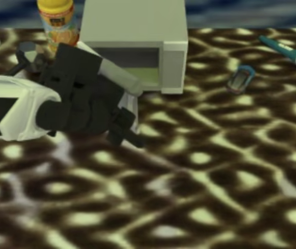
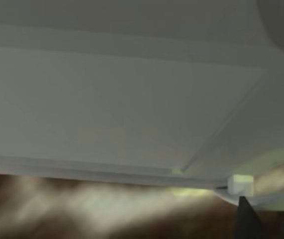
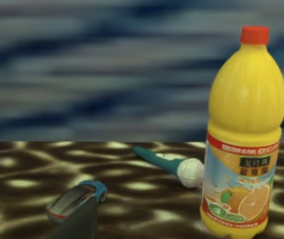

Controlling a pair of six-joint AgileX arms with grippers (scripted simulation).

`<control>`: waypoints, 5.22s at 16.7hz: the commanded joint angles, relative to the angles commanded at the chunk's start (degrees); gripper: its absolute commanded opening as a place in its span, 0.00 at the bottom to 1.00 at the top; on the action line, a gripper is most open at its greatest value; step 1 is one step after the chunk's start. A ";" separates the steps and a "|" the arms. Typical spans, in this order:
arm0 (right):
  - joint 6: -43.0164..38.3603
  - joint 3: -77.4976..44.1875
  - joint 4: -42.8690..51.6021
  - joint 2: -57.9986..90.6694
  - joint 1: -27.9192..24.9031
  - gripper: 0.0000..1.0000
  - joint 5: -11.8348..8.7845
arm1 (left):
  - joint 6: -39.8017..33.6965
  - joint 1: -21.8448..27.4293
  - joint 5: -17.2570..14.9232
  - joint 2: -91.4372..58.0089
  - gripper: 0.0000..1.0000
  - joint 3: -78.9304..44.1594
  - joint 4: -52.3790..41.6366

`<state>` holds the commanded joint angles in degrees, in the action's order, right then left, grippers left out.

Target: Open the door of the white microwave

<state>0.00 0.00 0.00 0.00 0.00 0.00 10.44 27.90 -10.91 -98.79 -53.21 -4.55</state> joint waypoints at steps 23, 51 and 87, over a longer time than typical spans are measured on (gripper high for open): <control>0.00 0.00 0.00 0.00 0.00 1.00 0.00 | 0.63 -0.36 -0.36 0.07 0.00 0.25 -0.17; 0.00 0.00 0.00 0.00 0.00 1.00 0.00 | 3.39 -1.63 -2.57 0.73 0.00 0.91 -0.77; 0.00 0.00 0.00 0.00 0.00 1.00 0.00 | 6.23 -2.94 -4.77 1.29 0.00 1.42 -1.55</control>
<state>0.00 0.00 0.00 0.00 0.00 0.00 16.67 24.96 -15.68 -97.50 -51.79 -6.10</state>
